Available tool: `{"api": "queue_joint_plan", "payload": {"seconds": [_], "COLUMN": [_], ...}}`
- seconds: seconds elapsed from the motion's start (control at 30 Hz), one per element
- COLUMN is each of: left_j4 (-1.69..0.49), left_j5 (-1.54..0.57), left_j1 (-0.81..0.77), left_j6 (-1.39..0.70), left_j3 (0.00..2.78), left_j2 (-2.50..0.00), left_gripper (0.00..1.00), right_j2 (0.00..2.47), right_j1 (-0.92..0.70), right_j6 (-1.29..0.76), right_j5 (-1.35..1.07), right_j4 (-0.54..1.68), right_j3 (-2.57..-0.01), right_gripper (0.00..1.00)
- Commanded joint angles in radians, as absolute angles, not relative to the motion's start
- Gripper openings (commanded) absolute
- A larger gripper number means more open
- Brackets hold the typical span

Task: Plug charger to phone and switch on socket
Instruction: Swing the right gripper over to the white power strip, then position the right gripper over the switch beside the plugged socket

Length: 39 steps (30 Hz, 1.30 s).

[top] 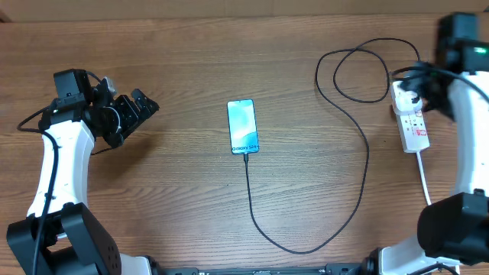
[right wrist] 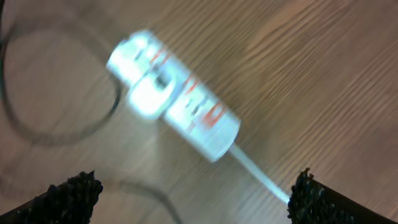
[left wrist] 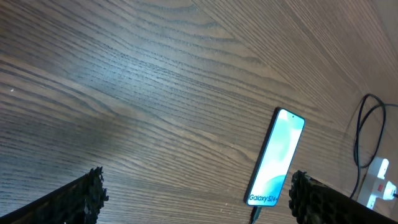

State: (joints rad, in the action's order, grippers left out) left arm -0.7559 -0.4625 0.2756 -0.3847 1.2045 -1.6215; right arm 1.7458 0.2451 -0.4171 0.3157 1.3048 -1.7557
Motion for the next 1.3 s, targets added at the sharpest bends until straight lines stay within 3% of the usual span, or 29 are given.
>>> {"api": "queue_joint_plan", "payload": {"seconds": [0.0, 0.4, 1.27], "left_j4": [-0.755, -0.755, -0.755], "left_j5": [-0.46, -0.46, -0.46], "left_j1": [0.274, 0.274, 0.274], "left_j6": [-0.362, -0.362, -0.362], "left_j3": [1.207, 1.207, 1.207], "left_j2": [-1.617, -1.617, -1.617], "left_gripper": [1.0, 1.0, 1.0], "right_j2": [1.747, 1.858, 1.882], "right_j1": [0.343, 0.553, 0.544], "right_j6": [-0.418, -0.417, -0.41], "right_j5": [0.339, 0.244, 0.057], "right_j4": [1.241, 1.033, 0.58], "right_j3": [-1.723, -1.59, -1.215], "right_gripper": [1.0, 1.0, 1.0]}}
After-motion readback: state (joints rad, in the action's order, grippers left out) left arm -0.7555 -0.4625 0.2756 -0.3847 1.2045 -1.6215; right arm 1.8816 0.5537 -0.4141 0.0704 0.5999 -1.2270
